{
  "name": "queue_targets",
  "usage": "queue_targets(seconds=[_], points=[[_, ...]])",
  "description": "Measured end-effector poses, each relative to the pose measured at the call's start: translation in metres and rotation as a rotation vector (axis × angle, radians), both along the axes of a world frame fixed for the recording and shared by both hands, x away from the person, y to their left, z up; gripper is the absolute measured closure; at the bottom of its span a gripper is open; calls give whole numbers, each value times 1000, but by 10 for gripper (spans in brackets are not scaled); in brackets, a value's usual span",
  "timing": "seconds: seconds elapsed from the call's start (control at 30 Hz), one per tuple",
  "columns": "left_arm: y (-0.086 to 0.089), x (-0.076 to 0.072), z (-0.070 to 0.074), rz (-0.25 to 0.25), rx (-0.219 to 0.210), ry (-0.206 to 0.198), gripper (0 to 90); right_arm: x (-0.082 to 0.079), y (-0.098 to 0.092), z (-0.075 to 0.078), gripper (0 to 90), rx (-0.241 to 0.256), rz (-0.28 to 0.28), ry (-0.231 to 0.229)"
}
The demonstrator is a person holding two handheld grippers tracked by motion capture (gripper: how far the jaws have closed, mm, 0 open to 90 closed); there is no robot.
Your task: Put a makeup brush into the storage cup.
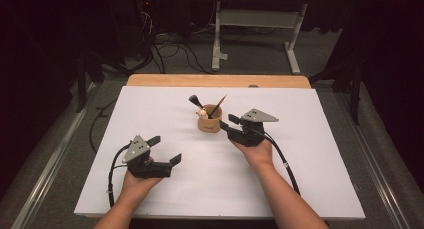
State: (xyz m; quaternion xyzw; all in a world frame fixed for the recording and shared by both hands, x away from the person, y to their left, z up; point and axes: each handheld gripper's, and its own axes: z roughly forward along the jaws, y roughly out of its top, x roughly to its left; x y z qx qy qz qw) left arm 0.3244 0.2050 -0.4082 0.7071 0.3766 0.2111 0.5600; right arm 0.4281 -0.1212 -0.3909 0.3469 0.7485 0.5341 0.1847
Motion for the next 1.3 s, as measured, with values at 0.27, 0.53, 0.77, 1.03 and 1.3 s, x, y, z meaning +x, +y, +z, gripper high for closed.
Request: queue_targets(seconds=[0.27,0.53,0.77,1.03,1.3], points=[[1,1,0,4,2,1,14,-9,-10,2,399,25,24,14],[1,1,0,7,2,2,14,-25,-22,5,242,25,19,-24],[1,1,0,10,3,3,14,-42,-40,7,128,8,19,-34],[-2,-1,1,4,-3,6,14,-61,-61,7,10,-25,-10,-50],[-4,-4,2,6,9,0,14,-78,-85,6,10,-26,-41,-78]])
